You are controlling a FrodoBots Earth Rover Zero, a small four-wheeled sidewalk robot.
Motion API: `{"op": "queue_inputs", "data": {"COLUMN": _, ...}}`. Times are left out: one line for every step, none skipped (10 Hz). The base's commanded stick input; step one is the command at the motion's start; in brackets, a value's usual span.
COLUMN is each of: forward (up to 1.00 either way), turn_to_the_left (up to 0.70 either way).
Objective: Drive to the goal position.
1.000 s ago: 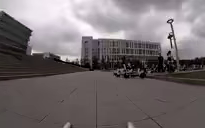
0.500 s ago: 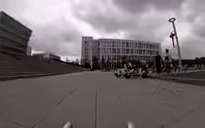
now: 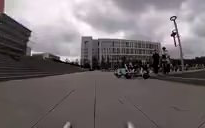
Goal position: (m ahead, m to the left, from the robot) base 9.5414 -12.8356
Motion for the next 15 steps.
{"op": "queue_inputs", "data": {"forward": 0.50, "turn_to_the_left": 0.01}}
{"op": "queue_inputs", "data": {"forward": 0.50, "turn_to_the_left": 0.01}}
{"op": "queue_inputs", "data": {"forward": 0.50, "turn_to_the_left": 0.01}}
{"op": "queue_inputs", "data": {"forward": 0.50, "turn_to_the_left": 0.01}}
{"op": "queue_inputs", "data": {"forward": 0.50, "turn_to_the_left": 0.01}}
{"op": "queue_inputs", "data": {"forward": 0.50, "turn_to_the_left": 0.01}}
{"op": "queue_inputs", "data": {"forward": 0.50, "turn_to_the_left": 0.01}}
{"op": "queue_inputs", "data": {"forward": 0.50, "turn_to_the_left": 0.01}}
{"op": "queue_inputs", "data": {"forward": 0.50, "turn_to_the_left": 0.01}}
{"op": "queue_inputs", "data": {"forward": 0.50, "turn_to_the_left": 0.01}}
{"op": "queue_inputs", "data": {"forward": 0.50, "turn_to_the_left": 0.01}}
{"op": "queue_inputs", "data": {"forward": 0.50, "turn_to_the_left": 0.01}}
{"op": "queue_inputs", "data": {"forward": 0.50, "turn_to_the_left": 0.01}}
{"op": "queue_inputs", "data": {"forward": 0.50, "turn_to_the_left": 0.01}}
{"op": "queue_inputs", "data": {"forward": 0.50, "turn_to_the_left": 0.01}}
